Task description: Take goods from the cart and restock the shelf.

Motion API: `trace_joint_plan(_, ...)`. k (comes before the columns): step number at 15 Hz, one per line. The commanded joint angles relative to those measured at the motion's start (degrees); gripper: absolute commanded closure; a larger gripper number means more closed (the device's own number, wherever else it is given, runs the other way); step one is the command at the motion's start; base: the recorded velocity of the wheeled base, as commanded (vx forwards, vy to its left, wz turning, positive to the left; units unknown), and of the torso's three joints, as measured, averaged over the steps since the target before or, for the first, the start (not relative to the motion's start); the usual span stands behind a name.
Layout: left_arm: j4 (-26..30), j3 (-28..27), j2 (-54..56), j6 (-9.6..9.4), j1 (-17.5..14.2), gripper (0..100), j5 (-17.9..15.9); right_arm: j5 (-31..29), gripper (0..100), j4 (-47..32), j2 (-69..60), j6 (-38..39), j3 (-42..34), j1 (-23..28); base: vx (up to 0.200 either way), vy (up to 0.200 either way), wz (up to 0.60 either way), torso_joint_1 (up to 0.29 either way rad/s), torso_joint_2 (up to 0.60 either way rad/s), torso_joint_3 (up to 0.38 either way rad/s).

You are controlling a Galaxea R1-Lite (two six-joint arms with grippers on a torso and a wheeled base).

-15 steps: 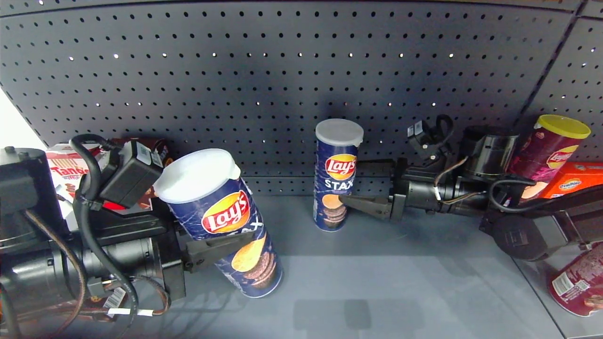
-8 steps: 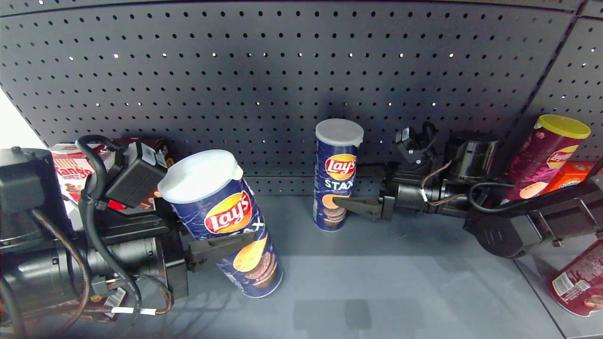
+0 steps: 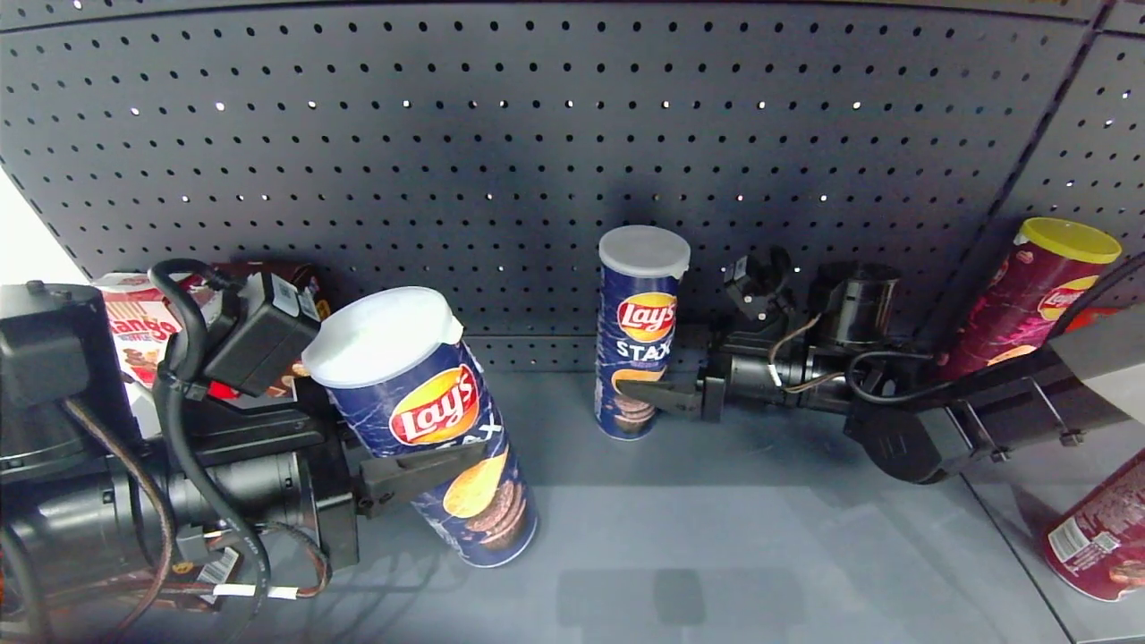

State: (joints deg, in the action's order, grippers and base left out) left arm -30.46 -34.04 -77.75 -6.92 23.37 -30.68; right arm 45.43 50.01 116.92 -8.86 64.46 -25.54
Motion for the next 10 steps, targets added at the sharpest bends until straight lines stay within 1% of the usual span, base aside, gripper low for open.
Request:
trace_joint_plan(1,-0.03,0.20,-0.03,-0.02,0.01,100,0.01,-0.08,0,0.00,1.56,-0.01,0.75,-0.39,0.000,0.000,0.00,0.000,0.00,0.000)
trace_joint_plan(4,-0.03,0.20,0.06,-0.02,-0.08,100,0.01,-0.26,0,0.44,3.40,0.07,2.33,-1.44,0.000,0.000,0.00,0.000,0.00,0.000)
trace_joint_plan(10,-0.03,0.46,0.06,-0.02,-0.08,100,0.01,-0.52,0,0.53,4.63,0.07,2.68,-1.71,0.000,0.000,0.00,0.000,0.00,0.000)
